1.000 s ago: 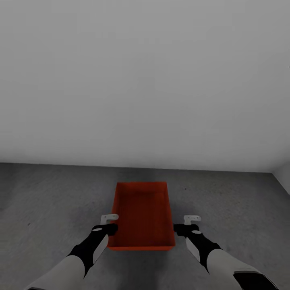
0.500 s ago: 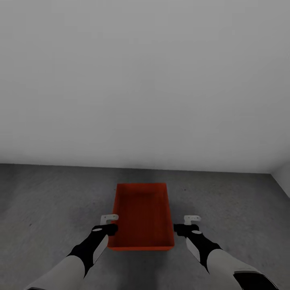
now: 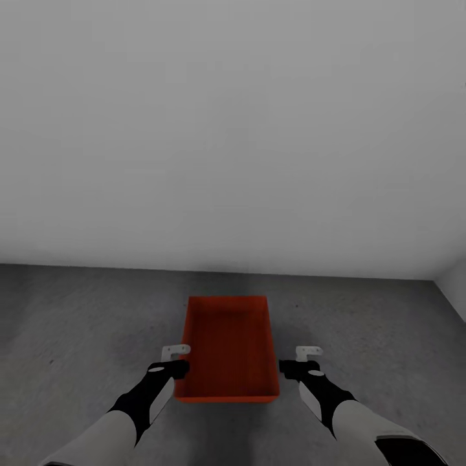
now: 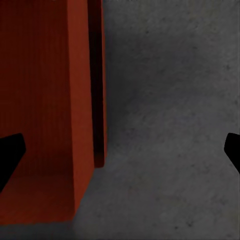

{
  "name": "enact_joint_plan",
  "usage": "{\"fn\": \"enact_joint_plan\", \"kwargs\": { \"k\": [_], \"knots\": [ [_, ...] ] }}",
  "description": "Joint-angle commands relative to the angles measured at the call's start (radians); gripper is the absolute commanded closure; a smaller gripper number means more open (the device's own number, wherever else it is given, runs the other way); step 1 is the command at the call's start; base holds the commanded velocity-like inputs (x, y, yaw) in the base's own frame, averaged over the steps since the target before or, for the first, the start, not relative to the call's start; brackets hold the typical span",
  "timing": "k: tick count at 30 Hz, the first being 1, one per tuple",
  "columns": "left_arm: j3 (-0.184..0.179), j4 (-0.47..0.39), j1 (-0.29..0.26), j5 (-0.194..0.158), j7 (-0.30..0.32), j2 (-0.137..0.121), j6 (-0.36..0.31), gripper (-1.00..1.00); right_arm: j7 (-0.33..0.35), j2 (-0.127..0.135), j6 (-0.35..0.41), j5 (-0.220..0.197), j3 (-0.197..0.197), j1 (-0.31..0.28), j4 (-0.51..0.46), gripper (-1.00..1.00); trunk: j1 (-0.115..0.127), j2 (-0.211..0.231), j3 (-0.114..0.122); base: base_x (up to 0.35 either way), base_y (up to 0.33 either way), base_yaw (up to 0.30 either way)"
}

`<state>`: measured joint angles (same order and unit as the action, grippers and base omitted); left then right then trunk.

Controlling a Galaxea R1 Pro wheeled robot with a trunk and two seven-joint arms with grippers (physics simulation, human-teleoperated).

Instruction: Move the two storage containers from the living room to the garage. In the garage, place one container on the floor and stack the other container on top of it (either order is fine).

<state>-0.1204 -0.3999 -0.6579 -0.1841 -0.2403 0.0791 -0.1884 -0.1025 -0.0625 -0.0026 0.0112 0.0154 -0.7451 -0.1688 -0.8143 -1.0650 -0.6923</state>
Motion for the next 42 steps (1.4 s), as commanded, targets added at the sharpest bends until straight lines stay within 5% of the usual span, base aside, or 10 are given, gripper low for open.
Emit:
{"fn": "enact_joint_plan", "kwargs": {
  "k": [1,24,32,37,42],
  "knots": [
    [-0.008,-0.002,0.000,-0.010,-0.008,-0.001,-0.005,-1.00,-0.003,0.000,0.000,0.001,0.001,0.000,0.000,-1.00,0.004,0.007,0.003,0.000,0.000,0.000],
    [-0.008,0.013,0.000,-0.014,-0.008,-0.007,-0.007,-1.00,-0.005,0.004,0.001,0.000,0.001,0.000,0.013,-1.00,0.092,0.168,0.075,0.000,0.000,0.000],
    [-0.009,0.117,0.000,-0.014,-0.007,-0.032,-0.008,-1.00,-0.001,0.099,0.015,0.001,0.000,0.000,0.083,-1.00,0.123,0.224,0.100,0.000,0.000,0.000],
    [-0.009,0.191,0.000,-0.023,-0.007,-0.044,-0.004,-1.00,-0.001,0.119,0.010,0.001,-0.001,0.000,0.173,-1.00,0.142,0.259,0.115,0.000,0.000,0.000],
    [-0.010,0.307,0.000,-0.070,-0.005,-0.066,0.008,-1.00,0.003,0.127,0.015,0.001,-0.002,0.045,0.199,-1.00,0.161,0.294,0.131,0.000,0.000,0.000]
  ]
}}
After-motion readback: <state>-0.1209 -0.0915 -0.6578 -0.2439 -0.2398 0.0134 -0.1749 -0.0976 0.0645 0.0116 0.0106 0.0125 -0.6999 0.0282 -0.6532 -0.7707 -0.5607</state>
